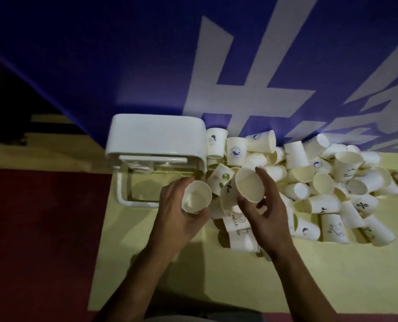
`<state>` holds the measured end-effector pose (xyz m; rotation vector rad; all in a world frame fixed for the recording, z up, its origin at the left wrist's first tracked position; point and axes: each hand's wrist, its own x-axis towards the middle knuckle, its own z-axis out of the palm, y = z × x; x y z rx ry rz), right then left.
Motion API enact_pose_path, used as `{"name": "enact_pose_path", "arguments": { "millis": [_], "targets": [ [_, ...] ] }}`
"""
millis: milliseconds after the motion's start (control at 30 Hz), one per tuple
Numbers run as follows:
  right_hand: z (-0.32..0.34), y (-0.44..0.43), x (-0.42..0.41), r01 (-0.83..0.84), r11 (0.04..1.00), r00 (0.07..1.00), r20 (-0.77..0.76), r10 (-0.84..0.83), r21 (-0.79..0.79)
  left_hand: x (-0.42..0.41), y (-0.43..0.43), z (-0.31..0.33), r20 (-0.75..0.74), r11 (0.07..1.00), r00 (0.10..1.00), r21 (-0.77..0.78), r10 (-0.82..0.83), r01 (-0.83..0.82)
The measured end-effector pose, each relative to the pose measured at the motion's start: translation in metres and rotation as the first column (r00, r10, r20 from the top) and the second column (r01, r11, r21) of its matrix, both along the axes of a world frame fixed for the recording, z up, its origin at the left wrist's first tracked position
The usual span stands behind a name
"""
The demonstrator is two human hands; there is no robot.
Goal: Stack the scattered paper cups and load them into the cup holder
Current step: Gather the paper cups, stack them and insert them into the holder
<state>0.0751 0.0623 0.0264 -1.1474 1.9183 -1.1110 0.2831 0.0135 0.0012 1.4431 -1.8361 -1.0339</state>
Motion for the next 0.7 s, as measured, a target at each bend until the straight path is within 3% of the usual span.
{"name": "enact_pose_path", "arguments": {
  "millis": [200,433,700],
  "targets": [
    [-0.006,-0.022,0.072,-0.013,1.000,0.997,0.075,0.012,0.001,0.078,-0.021,-0.011,0.045,0.997,0.996,0.033,0.072,-0.074],
    [-0.016,-0.033,0.119,-0.027,0.999,0.998,0.050,0.025,0.036,0.124,-0.045,-0.031,0.094,0.983,0.980,0.030,0.177,-0.180],
    [-0.027,-0.042,0.136,-0.014,0.994,1.000,0.009,0.013,0.104,0.130,-0.075,-0.064,0.264,0.987,0.961,0.114,0.082,-0.116]
  ]
}}
